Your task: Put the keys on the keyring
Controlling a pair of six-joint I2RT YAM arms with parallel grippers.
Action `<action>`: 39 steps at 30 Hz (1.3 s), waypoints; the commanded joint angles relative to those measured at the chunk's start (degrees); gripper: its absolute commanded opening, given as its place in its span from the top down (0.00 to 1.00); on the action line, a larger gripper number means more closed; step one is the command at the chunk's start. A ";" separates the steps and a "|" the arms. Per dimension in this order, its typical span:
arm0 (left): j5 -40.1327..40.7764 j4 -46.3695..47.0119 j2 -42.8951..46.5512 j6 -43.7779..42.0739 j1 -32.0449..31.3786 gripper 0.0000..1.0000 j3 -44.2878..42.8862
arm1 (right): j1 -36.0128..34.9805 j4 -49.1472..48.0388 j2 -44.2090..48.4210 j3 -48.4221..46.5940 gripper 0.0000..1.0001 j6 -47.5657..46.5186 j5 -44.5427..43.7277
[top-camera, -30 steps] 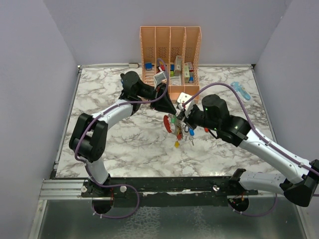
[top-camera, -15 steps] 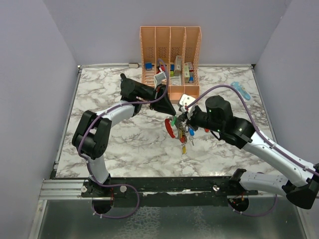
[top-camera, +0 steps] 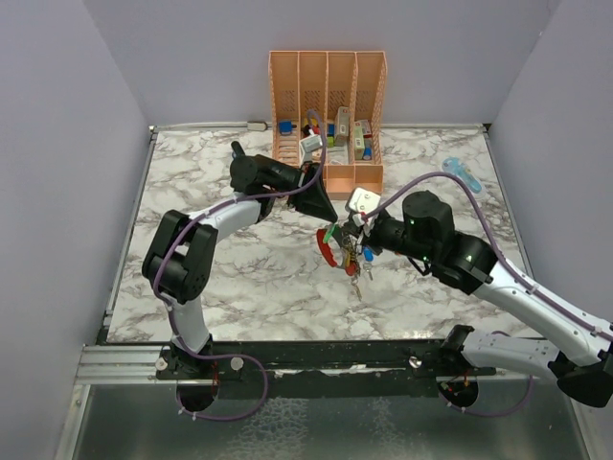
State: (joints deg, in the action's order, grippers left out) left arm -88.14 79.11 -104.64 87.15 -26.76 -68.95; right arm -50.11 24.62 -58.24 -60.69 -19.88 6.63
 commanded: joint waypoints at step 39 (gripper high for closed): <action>-8.10 15.93 -3.94 21.00 0.83 1.00 -3.98 | -3.15 -16.69 6.22 5.38 0.99 3.57 -8.66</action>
State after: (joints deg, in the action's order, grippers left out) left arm -89.17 87.90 -108.90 108.20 -26.33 -72.88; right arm -52.88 15.64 -53.98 -55.16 -18.35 0.21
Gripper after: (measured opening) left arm 0.011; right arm 0.018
